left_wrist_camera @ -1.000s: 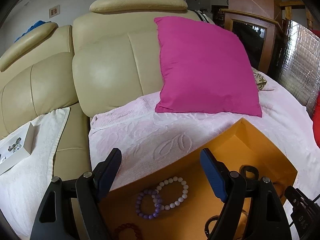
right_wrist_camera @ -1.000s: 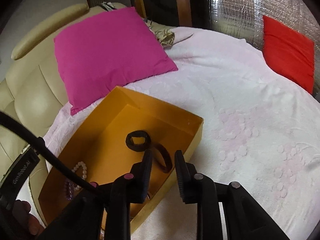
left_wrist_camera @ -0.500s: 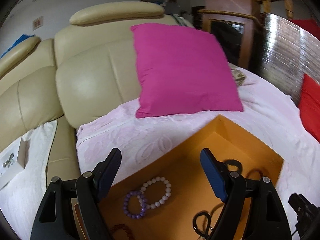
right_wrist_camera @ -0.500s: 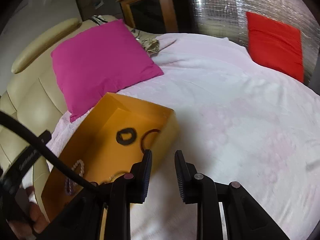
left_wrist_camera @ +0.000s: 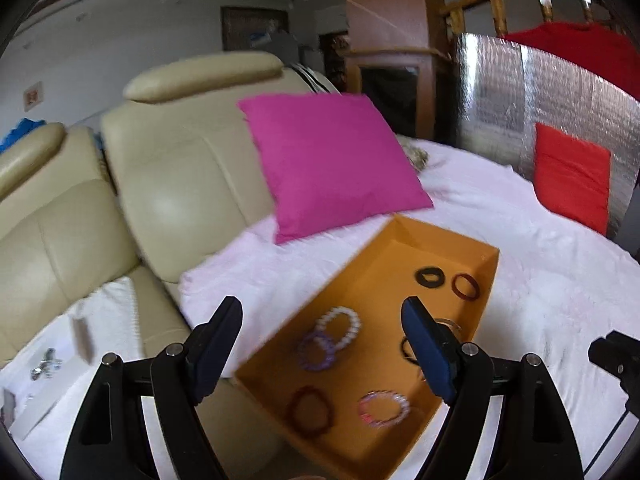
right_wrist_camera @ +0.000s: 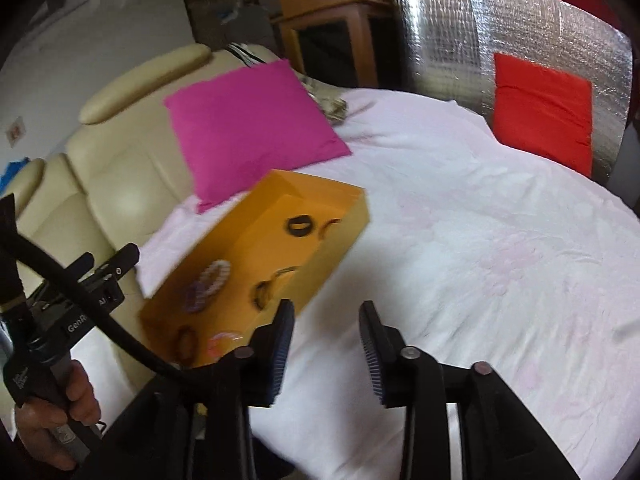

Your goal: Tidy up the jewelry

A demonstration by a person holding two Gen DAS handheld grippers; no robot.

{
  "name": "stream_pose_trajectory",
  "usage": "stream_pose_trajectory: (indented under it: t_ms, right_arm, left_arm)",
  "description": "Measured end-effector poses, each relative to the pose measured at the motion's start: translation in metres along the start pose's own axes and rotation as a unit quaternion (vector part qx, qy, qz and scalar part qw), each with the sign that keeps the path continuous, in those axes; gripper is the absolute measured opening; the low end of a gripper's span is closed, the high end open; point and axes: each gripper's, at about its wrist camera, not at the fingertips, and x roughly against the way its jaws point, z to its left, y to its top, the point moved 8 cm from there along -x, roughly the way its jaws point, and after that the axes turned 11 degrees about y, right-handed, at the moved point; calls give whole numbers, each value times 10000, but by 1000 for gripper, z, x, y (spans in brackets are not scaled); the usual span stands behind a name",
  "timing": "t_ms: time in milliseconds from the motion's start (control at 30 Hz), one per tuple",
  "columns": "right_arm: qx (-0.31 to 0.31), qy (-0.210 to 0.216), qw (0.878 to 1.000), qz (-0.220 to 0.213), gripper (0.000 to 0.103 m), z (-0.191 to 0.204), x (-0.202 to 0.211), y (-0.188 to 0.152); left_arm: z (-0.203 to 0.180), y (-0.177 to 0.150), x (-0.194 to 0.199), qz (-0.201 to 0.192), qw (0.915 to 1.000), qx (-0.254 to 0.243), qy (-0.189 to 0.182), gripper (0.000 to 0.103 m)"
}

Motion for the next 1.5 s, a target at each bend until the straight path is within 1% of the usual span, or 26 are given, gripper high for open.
stream_pose_trajectory:
  t_ms: [100,233,333,533,633,800,967,1500]
  right_arm:
    - [136,215,9995,-184,48,32,25,-8]
    - [291,346,9985,-303,49,66,50,-16]
    - [422,341,9978,-379,50,84,65,-18]
    - [541,150,9975,-430,51,107,89,-26]
    - [529,205,9973,-470,52,118,101,-30]
    - [537,199,9971,-505,53,131,110,-34]
    - [475,187,9974,-515,53,135,114,-36]
    - [487,201,9977,-423,53,133,113,-40]
  left_arm:
    - [29,5,26,-253,9995,35,185,88]
    - [54,7,53,-474,9984,-12,294,88]
    - [63,5,71,-535,9981,-113,295,89]
    - [72,-3,99,-553,9981,-174,193,89]
    - [75,-5,113,-641,9976,-222,165,89]
    - [81,-7,131,-658,9976,-219,58,89]
    - [83,-8,142,-736,9968,-306,112,89]
    - [84,-11,142,-655,9971,-343,170,89]
